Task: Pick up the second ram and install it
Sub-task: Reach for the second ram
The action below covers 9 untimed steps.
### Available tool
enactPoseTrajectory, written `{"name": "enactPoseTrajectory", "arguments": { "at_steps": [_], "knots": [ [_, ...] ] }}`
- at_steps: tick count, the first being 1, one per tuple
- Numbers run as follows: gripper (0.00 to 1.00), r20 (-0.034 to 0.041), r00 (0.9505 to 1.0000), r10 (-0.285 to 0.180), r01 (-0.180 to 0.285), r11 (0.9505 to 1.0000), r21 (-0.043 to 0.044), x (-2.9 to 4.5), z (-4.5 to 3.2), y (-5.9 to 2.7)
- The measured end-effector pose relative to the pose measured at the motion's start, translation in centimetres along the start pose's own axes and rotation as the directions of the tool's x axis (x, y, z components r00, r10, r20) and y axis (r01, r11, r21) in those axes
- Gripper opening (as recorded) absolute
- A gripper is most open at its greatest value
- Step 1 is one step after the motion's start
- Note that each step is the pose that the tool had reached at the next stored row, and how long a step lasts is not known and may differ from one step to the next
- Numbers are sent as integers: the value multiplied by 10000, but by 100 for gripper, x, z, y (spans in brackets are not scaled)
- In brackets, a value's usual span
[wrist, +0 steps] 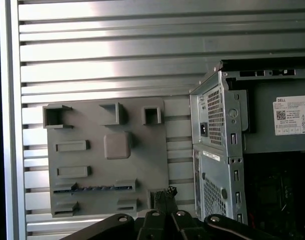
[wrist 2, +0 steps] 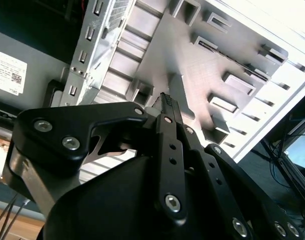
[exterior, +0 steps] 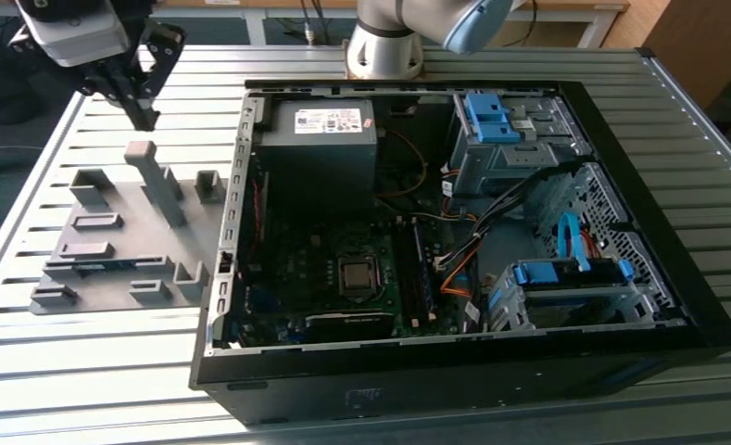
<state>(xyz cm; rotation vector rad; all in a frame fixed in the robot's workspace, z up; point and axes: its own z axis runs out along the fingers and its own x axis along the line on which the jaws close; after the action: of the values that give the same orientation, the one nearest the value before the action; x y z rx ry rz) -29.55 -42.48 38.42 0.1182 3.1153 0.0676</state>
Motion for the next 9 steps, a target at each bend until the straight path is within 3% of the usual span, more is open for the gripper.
{"name": "enactPoseTrajectory", "arguments": {
  "at_steps": [9],
  "knots": [
    [11,-1,10000,1,-1,10000,0,356,-11,-62]
  ]
}}
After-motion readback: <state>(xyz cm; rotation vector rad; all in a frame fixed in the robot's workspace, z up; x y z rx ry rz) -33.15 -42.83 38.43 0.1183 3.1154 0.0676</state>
